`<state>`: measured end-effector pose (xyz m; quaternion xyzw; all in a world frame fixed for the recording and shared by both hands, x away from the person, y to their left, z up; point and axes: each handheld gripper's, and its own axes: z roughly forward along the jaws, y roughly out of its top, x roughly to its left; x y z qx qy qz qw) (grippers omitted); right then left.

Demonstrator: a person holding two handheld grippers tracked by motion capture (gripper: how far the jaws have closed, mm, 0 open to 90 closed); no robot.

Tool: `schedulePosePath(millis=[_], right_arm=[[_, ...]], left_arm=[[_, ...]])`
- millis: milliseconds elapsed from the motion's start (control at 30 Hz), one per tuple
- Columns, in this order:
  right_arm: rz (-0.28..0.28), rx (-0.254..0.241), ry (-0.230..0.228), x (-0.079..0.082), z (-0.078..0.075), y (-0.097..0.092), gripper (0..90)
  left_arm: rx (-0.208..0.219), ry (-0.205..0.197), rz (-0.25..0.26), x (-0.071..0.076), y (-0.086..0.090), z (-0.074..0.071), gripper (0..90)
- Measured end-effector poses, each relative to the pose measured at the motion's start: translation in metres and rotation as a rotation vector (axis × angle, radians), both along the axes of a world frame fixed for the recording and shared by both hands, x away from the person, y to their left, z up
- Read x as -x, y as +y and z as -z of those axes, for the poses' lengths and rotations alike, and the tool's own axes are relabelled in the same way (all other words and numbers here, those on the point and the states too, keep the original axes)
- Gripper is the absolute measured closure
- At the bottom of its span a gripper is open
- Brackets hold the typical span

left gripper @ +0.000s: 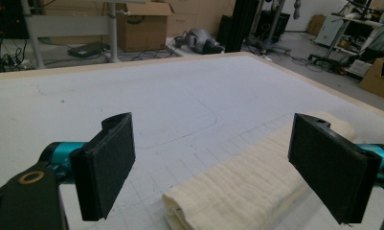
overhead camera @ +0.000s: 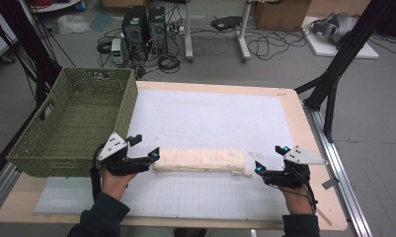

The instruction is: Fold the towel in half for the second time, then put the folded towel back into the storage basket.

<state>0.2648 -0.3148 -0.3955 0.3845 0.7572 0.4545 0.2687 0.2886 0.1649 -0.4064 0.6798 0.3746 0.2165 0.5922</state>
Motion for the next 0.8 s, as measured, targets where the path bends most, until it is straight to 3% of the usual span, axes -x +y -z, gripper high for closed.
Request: schedulePosePath(millis=[267,800], right_arm=[[-0.007,0.016,0.009,-0.0017,0.0035,0.0011,10.2],[-0.011,0.015,0.038,-0.0036,0.0084,0.0014,10.2]], left_arm=[[-0.009,-0.012,-0.004,0.0020,0.0004,-0.0012,16.7],[-0.017,0.035,0.016,-0.0014,-0.0038,0.0048,17.3]])
